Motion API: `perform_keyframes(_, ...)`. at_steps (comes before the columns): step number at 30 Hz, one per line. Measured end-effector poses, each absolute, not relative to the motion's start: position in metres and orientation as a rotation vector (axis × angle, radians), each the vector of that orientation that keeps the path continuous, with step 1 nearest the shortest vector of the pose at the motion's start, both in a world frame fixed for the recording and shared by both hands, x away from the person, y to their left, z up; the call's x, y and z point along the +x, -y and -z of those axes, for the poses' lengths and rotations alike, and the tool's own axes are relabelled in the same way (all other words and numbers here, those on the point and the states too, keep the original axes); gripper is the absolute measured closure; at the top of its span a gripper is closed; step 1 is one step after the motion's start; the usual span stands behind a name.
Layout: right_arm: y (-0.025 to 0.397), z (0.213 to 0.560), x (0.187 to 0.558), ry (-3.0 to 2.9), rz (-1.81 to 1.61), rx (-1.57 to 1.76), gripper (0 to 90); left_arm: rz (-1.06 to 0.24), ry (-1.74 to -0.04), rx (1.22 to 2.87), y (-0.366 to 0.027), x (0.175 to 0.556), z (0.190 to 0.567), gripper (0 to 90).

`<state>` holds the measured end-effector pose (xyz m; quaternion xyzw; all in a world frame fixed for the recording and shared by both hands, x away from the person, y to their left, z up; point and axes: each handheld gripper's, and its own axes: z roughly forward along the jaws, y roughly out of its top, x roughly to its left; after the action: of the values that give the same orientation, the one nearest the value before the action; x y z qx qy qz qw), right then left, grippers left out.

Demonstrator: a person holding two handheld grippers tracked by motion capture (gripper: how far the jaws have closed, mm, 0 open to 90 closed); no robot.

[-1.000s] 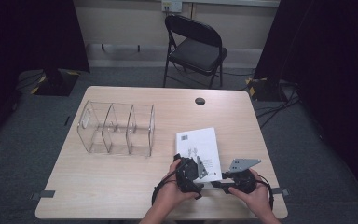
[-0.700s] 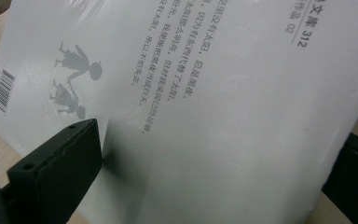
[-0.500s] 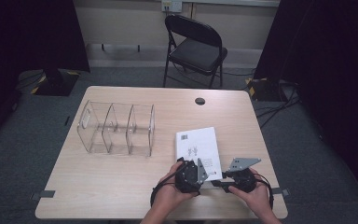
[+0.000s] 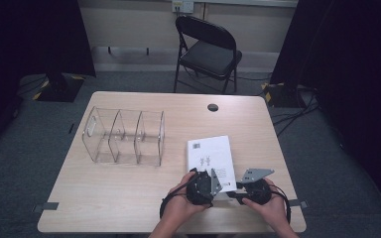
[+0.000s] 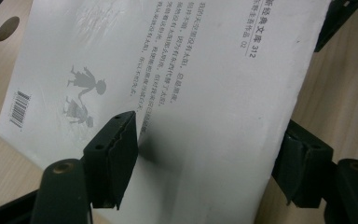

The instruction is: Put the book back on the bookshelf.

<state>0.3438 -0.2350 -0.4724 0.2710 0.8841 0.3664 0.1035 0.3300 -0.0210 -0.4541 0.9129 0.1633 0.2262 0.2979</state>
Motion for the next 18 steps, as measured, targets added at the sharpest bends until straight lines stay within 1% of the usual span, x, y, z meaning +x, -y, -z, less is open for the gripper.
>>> perform_keyframes(6, 0.236, 0.471, 0.346, -2.604, -1.159, 0.824, 63.6, -0.608, -0.435, 2.435, 0.022, 0.33, 0.454, 28.3)
perform_keyframes(8, 0.236, 0.471, 0.344, -2.595, -1.162, 0.809, 64.5, -0.592, -0.443, 2.423, 0.021, 0.33, 0.454, 27.3)
perform_keyframes(10, 0.236, 0.471, 0.344, -2.592, -1.18, 0.813, 67.2, -0.541, -0.492, 2.381, 0.018, 0.332, 0.453, 24.6)
perform_keyframes(12, 0.236, 0.47, 0.344, -2.583, -1.187, 0.804, 68.5, -0.538, -0.496, 2.37, 0.017, 0.332, 0.453, 24.2)
perform_keyframes(13, 0.235, 0.47, 0.343, -2.584, -1.207, 0.807, 68.8, -0.551, -0.47, 2.384, 0.018, 0.331, 0.454, 23.0)
perform_keyframes(17, 0.235, 0.467, 0.343, -2.578, -1.221, 0.804, 68.9, -0.618, -0.435, 2.419, 0.025, 0.329, 0.459, 10.9)
perform_keyframes(18, 0.235, 0.466, 0.343, -2.578, -1.225, 0.8, 68.8, -0.625, -0.442, 2.412, 0.027, 0.33, 0.461, 10.3)
